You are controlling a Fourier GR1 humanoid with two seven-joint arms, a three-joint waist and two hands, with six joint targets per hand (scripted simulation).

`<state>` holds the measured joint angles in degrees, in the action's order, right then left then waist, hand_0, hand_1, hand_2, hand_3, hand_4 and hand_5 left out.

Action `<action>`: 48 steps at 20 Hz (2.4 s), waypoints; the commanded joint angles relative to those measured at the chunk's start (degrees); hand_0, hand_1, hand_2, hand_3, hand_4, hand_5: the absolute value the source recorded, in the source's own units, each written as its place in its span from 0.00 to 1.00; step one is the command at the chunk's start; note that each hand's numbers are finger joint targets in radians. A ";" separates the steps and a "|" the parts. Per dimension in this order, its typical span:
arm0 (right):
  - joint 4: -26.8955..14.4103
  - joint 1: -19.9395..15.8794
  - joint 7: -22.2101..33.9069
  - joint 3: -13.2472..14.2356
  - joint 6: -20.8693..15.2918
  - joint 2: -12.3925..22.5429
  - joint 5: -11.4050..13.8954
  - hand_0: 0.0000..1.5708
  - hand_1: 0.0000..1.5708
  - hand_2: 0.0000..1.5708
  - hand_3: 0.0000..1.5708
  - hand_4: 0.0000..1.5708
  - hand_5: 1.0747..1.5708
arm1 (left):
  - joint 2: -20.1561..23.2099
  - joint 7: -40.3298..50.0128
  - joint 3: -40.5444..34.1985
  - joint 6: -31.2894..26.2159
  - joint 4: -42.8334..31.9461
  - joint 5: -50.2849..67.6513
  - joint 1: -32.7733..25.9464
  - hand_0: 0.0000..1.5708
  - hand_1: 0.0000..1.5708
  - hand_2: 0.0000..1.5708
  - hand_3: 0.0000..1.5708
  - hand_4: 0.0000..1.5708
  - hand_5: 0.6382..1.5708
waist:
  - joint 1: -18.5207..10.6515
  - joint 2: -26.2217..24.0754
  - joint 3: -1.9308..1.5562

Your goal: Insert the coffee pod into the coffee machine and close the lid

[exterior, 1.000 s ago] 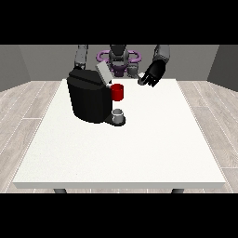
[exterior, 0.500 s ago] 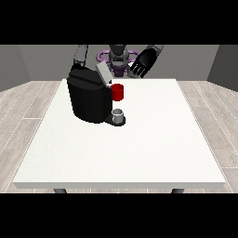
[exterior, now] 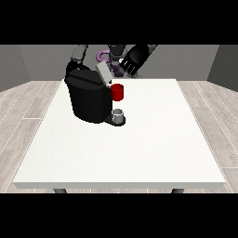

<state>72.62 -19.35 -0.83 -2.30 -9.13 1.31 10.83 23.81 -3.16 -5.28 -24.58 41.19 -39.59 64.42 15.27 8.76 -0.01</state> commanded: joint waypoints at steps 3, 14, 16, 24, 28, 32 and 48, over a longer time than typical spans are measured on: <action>3.60 -1.63 2.26 -0.26 -0.51 0.66 1.11 0.00 0.00 0.00 0.00 0.00 1.00 | 1.88 -0.10 -1.20 0.42 -1.96 -0.59 2.49 0.78 0.78 0.82 0.79 0.30 1.00 | 2.20 2.40 0.01; 3.41 -3.64 1.17 2.06 -1.78 1.11 0.63 0.00 0.00 0.00 0.00 0.00 1.00 | 1.90 0.03 -1.10 0.54 -3.20 -1.67 6.55 0.75 0.75 0.79 0.77 0.30 1.00 | 3.16 6.86 0.00; 1.29 -4.90 0.54 4.56 -2.10 1.61 -0.85 0.00 0.00 0.00 0.00 0.09 1.00 | 0.31 -0.48 -1.05 0.48 -2.55 -1.07 5.69 0.76 0.76 0.80 0.78 0.30 1.00 | 0.58 7.27 -0.01; 1.04 -5.96 4.05 5.97 0.12 4.25 -1.76 0.00 0.00 0.00 0.00 0.12 1.00 | 1.52 -0.74 -1.67 -2.33 -4.62 -0.89 6.95 0.76 0.76 0.78 0.76 0.28 1.00 | 0.90 6.66 0.00; 0.88 -6.22 1.34 4.98 -1.54 3.16 -0.26 0.00 0.00 0.00 0.00 0.02 1.00 | -0.11 0.29 -1.49 0.60 -4.57 -1.78 7.84 0.74 0.74 0.79 0.76 0.27 1.00 | 1.79 8.60 -0.01; 2.45 -3.99 -1.72 4.98 -0.34 2.90 -1.61 0.00 0.00 0.00 0.00 0.11 1.00 | 3.38 -2.80 -2.20 1.14 -4.93 -2.19 7.20 0.77 0.77 0.80 0.76 0.27 1.00 | 3.21 9.92 0.00; 1.94 -8.57 2.42 5.77 -0.44 4.32 -1.25 0.00 0.00 0.00 0.00 0.00 1.00 | 3.97 -4.37 0.83 5.07 -4.83 -7.17 8.47 0.77 0.77 0.78 0.70 0.00 1.00 | 3.10 10.27 0.00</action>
<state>73.59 -27.54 1.46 3.02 -10.87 4.30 10.16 26.51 -6.07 -5.60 -20.39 36.84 -44.96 73.70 17.58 18.65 -0.02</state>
